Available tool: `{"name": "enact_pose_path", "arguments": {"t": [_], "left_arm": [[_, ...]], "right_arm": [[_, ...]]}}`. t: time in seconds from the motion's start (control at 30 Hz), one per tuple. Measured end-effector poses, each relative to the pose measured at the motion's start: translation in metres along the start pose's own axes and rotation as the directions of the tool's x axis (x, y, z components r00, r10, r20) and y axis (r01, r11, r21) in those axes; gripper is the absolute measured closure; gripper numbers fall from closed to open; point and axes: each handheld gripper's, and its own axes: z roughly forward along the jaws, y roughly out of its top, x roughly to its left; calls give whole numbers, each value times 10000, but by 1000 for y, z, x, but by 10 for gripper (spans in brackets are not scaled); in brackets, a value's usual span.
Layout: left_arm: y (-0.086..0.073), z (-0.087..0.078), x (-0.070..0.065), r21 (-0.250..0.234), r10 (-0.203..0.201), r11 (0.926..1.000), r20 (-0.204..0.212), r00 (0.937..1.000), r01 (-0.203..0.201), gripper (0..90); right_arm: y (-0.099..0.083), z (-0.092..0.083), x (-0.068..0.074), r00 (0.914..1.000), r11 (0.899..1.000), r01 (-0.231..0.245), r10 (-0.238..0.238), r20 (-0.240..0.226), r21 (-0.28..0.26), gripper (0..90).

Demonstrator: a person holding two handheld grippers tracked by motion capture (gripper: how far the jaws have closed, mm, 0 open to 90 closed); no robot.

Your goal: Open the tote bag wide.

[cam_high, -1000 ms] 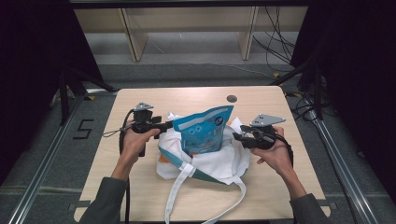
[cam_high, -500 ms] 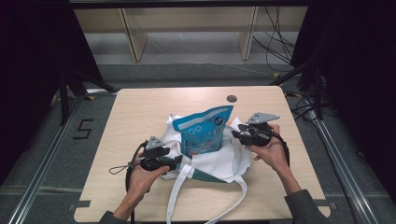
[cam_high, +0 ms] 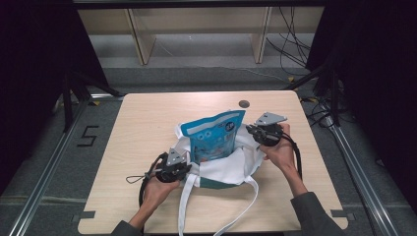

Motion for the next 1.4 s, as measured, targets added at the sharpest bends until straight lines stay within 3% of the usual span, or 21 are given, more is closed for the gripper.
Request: {"name": "enact_pose_path", "arguments": {"t": [0.07, 0.13, 0.2, 0.23, 0.33, 0.4, 0.5, 0.57, 0.6, 0.67, 0.7, 0.8, 0.83, 0.87, 0.9, 0.93, 0.97, 1.1, 1.13, 1.33, 1.4], "left_arm": [[0, 1, 4, -12, -36, 10000, -27, 10000, 36, 819], [-1, 1, 11, 147, 63, 9999, -105, 9999, -61, 825], [-3, 3, 15, 240, 147, 9996, -193, 9997, -142, 833], [-5, 4, 15, 70, -187, 9998, -134, 9997, 188, 833], [-4, 1, 16, -30, -261, 9997, -96, 9996, 261, 809], [-2, -4, 17, -245, -650, 9976, 55, 9979, 652, 735], [9, -25, 18, -872, -818, 9926, 368, 9960, 847, 605], [20, -39, 21, -1550, -1038, 9818, 443, 9936, 1095, 572], [25, -45, 23, -1838, -1104, 9758, 511, 9926, 1180, 561], [35, -50, 31, -2034, -1001, 9742, -20, 9950, 976, 550], [38, -49, 34, -1946, -925, 9771, -267, 9954, 856, 551], [41, -33, 51, -1500, -1246, 9829, -1161, 9854, 1066, 556], [39, -26, 57, -1408, -1418, 9821, -1180, 9828, 1248, 572], [37, -20, 65, -1051, -1228, 9884, -1242, 9846, 1100, 610], [35, -14, 68, -891, -1317, 9887, -1319, 9825, 1206, 643], [34, -11, 73, -668, -1179, 9916, -1203, 9857, 1104, 681], [32, -5, 75, -647, -1376, 9893, -1094, 9844, 1311, 720], [27, 15, 82, -401, -1330, 9909, -1299, 9826, 1288, 841], [26, 19, 85, -116, -1142, 9934, -1275, 9852, 1137, 851], [13, 44, 95, 192, -1684, 9850, -1012, 9805, 1712, 858], [11, 45, 96, 170, -1880, 9816, -887, 9782, 1902, 857]], "right_arm": [[-2, 10, -5, 9995, 9995, -265, 261, 205, 187, 881], [-10, 24, -9, 9989, 9950, -320, 286, 370, 945, 883], [-25, 42, -11, 9963, 9844, -720, 634, 580, 1608, 884], [-33, 50, -13, 9964, 9760, -787, 706, 466, 2033, 884], [-45, 62, -15, 9911, 9714, -1319, 1259, 427, 1973, 884], [-41, 58, -16, 9947, 9657, -1031, 998, 260, 2384, 875], [-39, 53, -20, 9893, 9679, -1455, 1437, 239, 2049, 725], [-38, 43, -25, 9770, 9619, -2117, 2127, 131, 1729, 626], [-38, 37, -29, 9783, 9683, -2055, 2070, 48, 1417, 611], [-35, 21, -32, 9788, 9752, -2045, 2048, 46, 852, 592], [-32, 8, -32, 9728, 9706, -2304, 2315, -81, 704, 586], [-27, -12, -28, 9781, 9783, -2060, 2065, -251, 226, 582], [-25, -18, -25, 9804, 9807, -1946, 1951, -279, 189, 584], [-25, -23, -21, 9800, 9811, -1925, 1933, -467, 220, 592], [-25, -28, -17, 9825, 9839, -1762, 1775, -564, 284, 610], [-27, -29, -12, 9810, 9825, -1824, 1844, -603, 365, 614], [-28, -29, -12, 9834, 9849, -1682, 1705, -618, 398, 615], [-44, -15, -11, 9921, 9877, -1177, 1215, -315, 1025, 663], [-48, -11, -10, 9911, 9849, -1254, 1297, -293, 1189, 694], [-60, 4, -11, 9914, 9791, -1206, 1273, -311, 1637, 830], [-66, 14, -7, 9966, 9788, -790, 819, -76, 1891, 839]]}}
